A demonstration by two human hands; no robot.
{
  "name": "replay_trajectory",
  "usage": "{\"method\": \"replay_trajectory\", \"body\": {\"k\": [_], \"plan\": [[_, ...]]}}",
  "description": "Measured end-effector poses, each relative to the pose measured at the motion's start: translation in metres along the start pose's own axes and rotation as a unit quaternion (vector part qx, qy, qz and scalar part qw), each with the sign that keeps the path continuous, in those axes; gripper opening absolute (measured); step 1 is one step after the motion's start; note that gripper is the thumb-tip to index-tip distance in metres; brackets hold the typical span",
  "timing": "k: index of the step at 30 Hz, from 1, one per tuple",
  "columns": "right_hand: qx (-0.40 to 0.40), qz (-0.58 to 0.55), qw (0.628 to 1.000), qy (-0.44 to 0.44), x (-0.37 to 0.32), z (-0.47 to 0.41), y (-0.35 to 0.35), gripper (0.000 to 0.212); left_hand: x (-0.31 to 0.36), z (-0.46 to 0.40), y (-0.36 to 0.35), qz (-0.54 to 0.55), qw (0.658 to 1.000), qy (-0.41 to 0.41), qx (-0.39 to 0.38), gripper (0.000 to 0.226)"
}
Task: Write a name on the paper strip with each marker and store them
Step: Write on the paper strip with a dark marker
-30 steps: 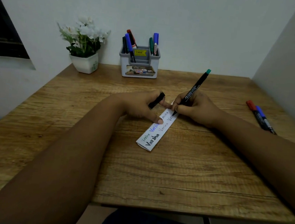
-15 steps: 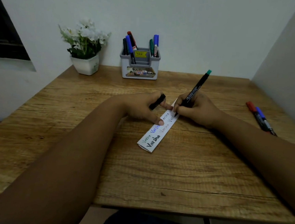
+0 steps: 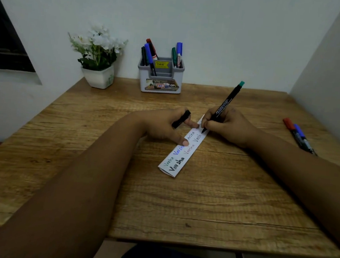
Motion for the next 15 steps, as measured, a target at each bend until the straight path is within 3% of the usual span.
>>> {"method": "replay_trajectory", "body": {"k": [11,13,15], "plan": [[-0.006,0.014,1.0,0.004,-0.0045,0.0017,-0.0003,0.018,-0.0007,-0.0019,0.0009,0.016,1.0,-0.007,-0.001,0.057],[0.019,-0.059,0.998,-0.003,-0.0025,0.0014,0.0006,0.02,-0.0023,-0.0037,0.0008,0.003,1.0,-0.016,-0.005,0.056],[0.055,-0.226,0.972,-0.021,0.0046,-0.0009,0.005,0.028,-0.0031,-0.0045,0.0003,-0.003,1.0,-0.024,-0.008,0.052]]}}
Point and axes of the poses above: each hand's wrist, its own z-axis away from the middle knuckle, its own y-axis out of the back of the hand, x = y × z, the point moved 3 cm from there along -z, towards the middle knuckle, and after that the axes turned 2 degrees about -x, right-handed, at the moved point
